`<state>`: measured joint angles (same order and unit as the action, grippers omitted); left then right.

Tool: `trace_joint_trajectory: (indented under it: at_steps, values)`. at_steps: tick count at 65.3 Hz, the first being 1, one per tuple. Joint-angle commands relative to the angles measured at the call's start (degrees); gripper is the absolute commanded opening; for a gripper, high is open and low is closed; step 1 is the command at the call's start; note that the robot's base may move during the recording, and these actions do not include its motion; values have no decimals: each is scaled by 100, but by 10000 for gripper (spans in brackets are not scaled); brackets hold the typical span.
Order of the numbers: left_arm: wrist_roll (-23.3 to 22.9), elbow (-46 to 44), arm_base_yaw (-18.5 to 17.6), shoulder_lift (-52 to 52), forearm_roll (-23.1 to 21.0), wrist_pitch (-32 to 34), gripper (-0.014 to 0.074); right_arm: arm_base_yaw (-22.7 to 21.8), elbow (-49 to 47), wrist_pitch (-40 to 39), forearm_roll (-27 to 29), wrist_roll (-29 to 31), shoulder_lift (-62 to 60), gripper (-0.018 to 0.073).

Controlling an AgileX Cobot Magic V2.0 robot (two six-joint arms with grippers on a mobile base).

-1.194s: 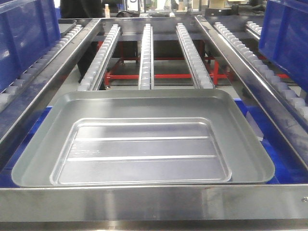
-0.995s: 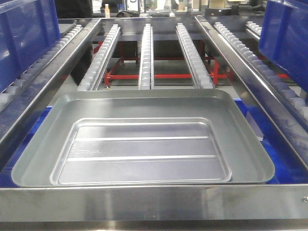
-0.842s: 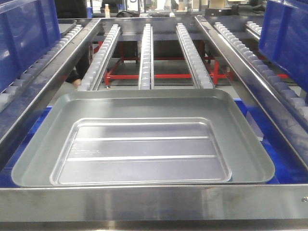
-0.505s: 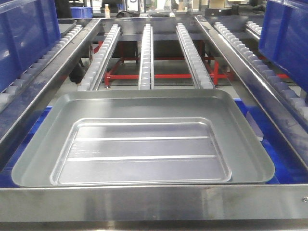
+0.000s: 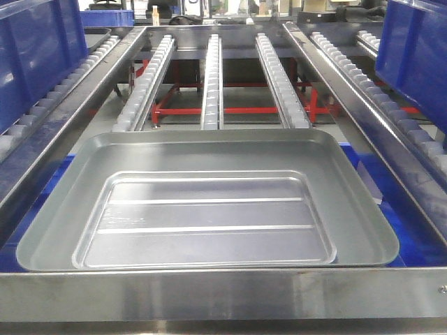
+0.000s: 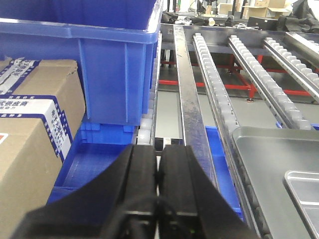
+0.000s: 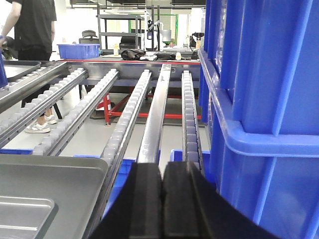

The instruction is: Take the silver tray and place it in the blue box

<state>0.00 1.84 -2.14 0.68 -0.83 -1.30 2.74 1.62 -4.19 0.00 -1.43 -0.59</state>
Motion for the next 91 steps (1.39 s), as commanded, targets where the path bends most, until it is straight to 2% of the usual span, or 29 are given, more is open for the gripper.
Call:
trace_joint_trajectory:
  at_steps: [1, 7, 13, 28, 35, 45, 59, 62, 68, 72, 78, 81, 91]
  values:
    - [0, -105, 8, 62, -22, 254, -8, 20, -258, 130, 0, 44, -109, 49]
    - [0, -728, -2, -103, -210, -630, -8, 26, -771, 1287, 48, 39, 74, 49]
    - [0, -1501, -2, -471, -342, -1587, -8, 26, -1328, 1895, 53, 39, 501, 49]
    - [0, -3088, -2, -2196, -356, -3761, -8, 26, -2757, 3835, 147, 39, 2596, 49]
    - [0, -3474, -2, -2996, -369, -4557, -8, 26, -3224, 4540, 147, 39, 3525, 49]
    - [0, -3510, -2, -3673, -513, -4675, -8, 26, -3420, 4836, 147, 39, 4399, 49]
    - [0, -3510, -2, -4311, -543, -3877, -8, 26, -3420, 4441, 198, 39, 4771, 49]
    - [0, -3519, -2, -4435, -668, -3826, -7, 26, -3429, 4346, 389, 34, 4836, 49]
    - [0, -3596, -24, -4755, -1262, -3935, -7, 26, -3554, 4509, 1108, 28, 5151, 56]
    - [0, -3763, -197, -5012, -1333, -4103, -7, 44, -3695, 4591, 1253, 28, 5419, 58]
    - [0, -4002, -597, -5390, -1106, -4062, -7, 185, -3961, 4507, 1071, -110, 5837, 69]
    - [-217, -4117, -847, -5610, -833, -3952, -7, 326, -4121, 4446, 846, -417, 6045, 74]
    - [-1816, -4455, -1580, -6239, 355, -3851, -7, 931, -4582, 4416, -211, -1874, 6616, 74]
